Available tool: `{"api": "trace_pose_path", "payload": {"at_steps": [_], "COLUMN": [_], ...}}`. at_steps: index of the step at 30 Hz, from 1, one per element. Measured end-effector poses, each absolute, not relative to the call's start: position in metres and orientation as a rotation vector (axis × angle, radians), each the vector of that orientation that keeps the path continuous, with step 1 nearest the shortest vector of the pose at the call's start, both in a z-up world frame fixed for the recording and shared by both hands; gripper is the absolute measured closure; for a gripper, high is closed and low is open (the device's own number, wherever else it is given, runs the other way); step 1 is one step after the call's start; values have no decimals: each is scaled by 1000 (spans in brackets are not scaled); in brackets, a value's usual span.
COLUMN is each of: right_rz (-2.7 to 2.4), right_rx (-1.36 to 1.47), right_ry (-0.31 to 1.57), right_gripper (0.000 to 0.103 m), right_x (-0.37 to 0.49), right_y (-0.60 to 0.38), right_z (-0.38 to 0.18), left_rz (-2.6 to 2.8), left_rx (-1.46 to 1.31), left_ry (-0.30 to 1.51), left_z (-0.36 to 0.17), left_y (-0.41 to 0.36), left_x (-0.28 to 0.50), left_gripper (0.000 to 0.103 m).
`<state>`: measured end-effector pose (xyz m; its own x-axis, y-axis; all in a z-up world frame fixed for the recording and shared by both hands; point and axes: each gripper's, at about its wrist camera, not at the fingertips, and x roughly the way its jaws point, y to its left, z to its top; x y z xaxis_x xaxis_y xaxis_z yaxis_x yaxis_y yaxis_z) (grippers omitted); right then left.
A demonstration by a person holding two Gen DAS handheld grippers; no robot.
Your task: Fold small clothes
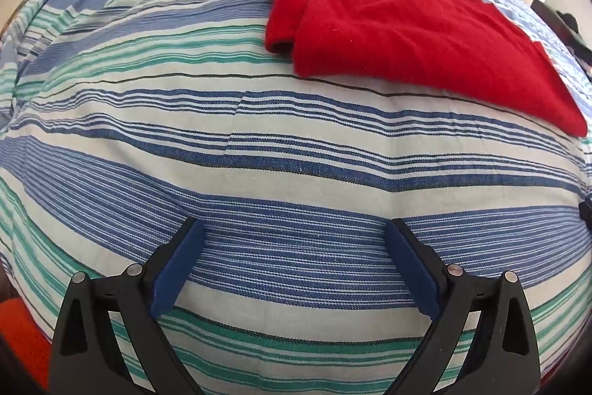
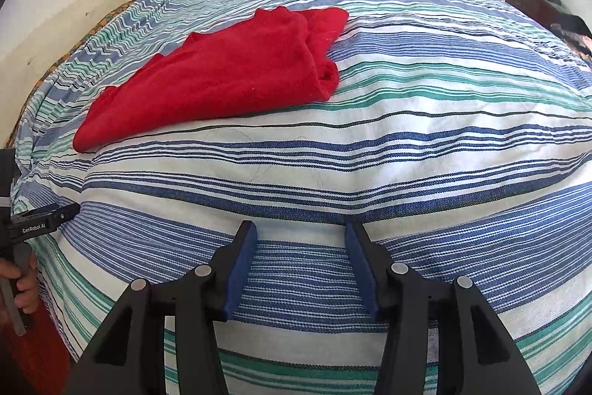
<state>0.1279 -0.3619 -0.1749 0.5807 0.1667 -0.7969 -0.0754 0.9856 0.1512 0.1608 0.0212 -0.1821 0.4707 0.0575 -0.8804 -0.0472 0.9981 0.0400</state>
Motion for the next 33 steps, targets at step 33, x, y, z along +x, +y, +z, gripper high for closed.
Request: {"api": "trace_pose_path", "payload": {"at_steps": [33], "right_rz": [242], "right_rx": [65], "right_ry": [1148], "right_gripper": [57], "right_x": [251], "right_y": [-336], "right_z": [-165], "left_rz": [37], "left_rx": [52], "left_ry": [1063], "left_z": [-184], "left_y": [17], "left_x": [154], "left_gripper": [3]}}
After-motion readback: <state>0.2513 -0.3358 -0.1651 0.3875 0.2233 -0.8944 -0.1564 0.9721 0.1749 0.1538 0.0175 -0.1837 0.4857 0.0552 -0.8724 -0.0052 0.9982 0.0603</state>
